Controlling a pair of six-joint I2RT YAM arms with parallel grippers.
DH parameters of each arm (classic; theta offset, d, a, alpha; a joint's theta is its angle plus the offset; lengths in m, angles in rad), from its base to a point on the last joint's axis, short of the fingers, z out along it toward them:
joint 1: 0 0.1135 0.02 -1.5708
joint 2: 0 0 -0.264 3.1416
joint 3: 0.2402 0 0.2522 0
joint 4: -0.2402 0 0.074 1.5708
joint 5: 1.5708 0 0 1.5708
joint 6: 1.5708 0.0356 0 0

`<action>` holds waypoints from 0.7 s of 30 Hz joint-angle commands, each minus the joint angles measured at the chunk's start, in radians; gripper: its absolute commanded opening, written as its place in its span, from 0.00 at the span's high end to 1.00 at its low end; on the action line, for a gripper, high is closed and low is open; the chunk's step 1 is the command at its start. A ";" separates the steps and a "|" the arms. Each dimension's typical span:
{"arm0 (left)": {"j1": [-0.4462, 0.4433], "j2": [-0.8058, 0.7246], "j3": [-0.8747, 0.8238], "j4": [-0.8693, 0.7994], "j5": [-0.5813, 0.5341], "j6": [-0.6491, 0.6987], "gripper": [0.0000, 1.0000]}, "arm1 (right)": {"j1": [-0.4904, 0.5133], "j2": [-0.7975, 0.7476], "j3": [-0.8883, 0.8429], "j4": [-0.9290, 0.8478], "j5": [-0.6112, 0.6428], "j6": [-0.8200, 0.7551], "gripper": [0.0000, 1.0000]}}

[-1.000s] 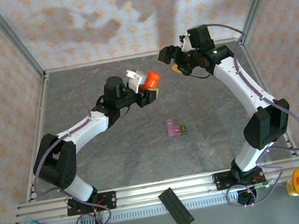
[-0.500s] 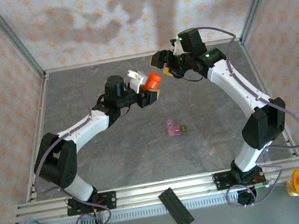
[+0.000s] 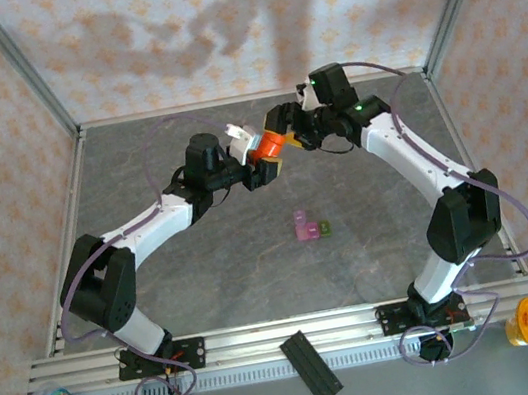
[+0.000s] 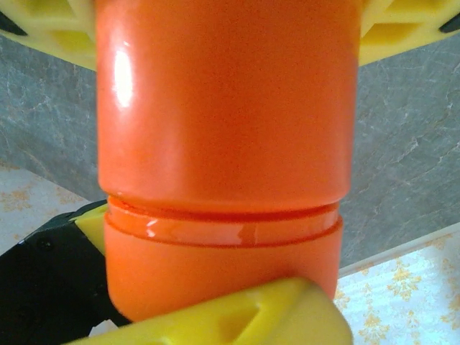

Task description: Sort the pills into containers

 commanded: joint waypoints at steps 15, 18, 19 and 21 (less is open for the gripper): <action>0.014 -0.019 0.060 0.064 0.062 -0.074 1.00 | -0.006 -0.009 -0.017 0.112 -0.250 -0.217 0.64; 0.025 -0.021 0.066 0.097 0.138 -0.142 1.00 | -0.032 -0.017 -0.019 0.116 -0.335 -0.373 0.63; 0.032 -0.019 0.064 0.128 0.171 -0.182 1.00 | -0.045 -0.015 -0.018 0.125 -0.378 -0.410 0.63; 0.042 -0.011 0.061 0.201 0.224 -0.268 1.00 | -0.062 -0.010 -0.013 0.135 -0.437 -0.452 0.63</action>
